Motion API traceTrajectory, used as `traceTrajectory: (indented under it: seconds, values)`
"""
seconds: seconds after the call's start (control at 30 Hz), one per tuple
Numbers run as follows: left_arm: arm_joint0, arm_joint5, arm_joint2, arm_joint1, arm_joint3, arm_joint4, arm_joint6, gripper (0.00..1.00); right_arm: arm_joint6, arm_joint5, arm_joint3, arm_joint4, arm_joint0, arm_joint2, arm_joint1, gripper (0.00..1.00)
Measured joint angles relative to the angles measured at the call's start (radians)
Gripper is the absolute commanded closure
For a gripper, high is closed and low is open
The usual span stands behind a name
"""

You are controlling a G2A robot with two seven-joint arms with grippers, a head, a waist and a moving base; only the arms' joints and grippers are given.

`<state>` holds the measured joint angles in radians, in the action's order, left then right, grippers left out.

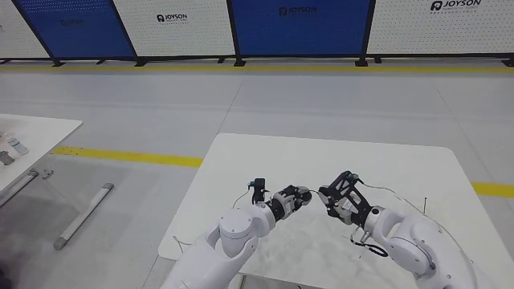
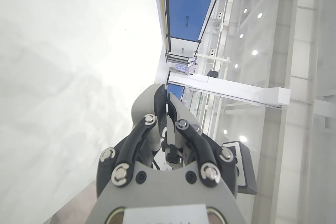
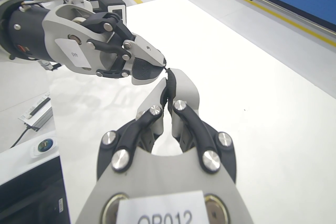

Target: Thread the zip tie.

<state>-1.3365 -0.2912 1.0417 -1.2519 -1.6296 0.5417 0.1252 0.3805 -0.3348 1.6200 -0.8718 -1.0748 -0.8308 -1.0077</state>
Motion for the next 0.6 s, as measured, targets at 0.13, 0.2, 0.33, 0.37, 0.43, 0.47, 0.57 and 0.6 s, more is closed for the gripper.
traceTrajectory:
  seconds: [0.13,0.2,0.33,0.37,0.43,0.47,0.57,0.6]
  values:
    - [-0.003,0.001,0.001,0.001,-0.003,-0.004,0.001,1.0,0.003,-0.005,0.007,0.014,-0.01,-0.017,0.0,0.0]
    - [-0.004,0.001,0.002,0.001,-0.004,-0.005,0.001,1.0,0.005,-0.005,0.014,0.024,-0.015,-0.023,0.001,0.0]
    - [-0.008,0.016,0.004,0.001,-0.007,-0.019,-0.019,1.0,0.0,-0.005,0.015,0.073,-0.029,-0.048,0.008,0.0]
    - [-0.01,0.023,0.004,0.001,-0.008,-0.028,-0.028,1.0,-0.005,-0.005,0.009,0.101,-0.035,-0.063,0.01,0.0]
    - [-0.016,0.039,0.003,0.001,-0.011,-0.054,-0.047,1.0,-0.012,-0.005,-0.005,0.188,-0.053,-0.106,0.014,0.0]
    - [-0.02,0.048,0.003,0.001,-0.013,-0.069,-0.059,1.0,-0.005,-0.005,-0.011,0.248,-0.063,-0.131,0.017,0.0]
    - [-0.03,0.08,-0.002,0.002,-0.022,-0.105,-0.07,1.0,0.046,-0.005,-0.029,0.424,-0.079,-0.185,0.022,0.0]
    - [-0.034,0.089,-0.004,0.003,-0.024,-0.117,-0.072,1.0,0.068,-0.005,-0.032,0.486,-0.081,-0.198,0.023,0.0]
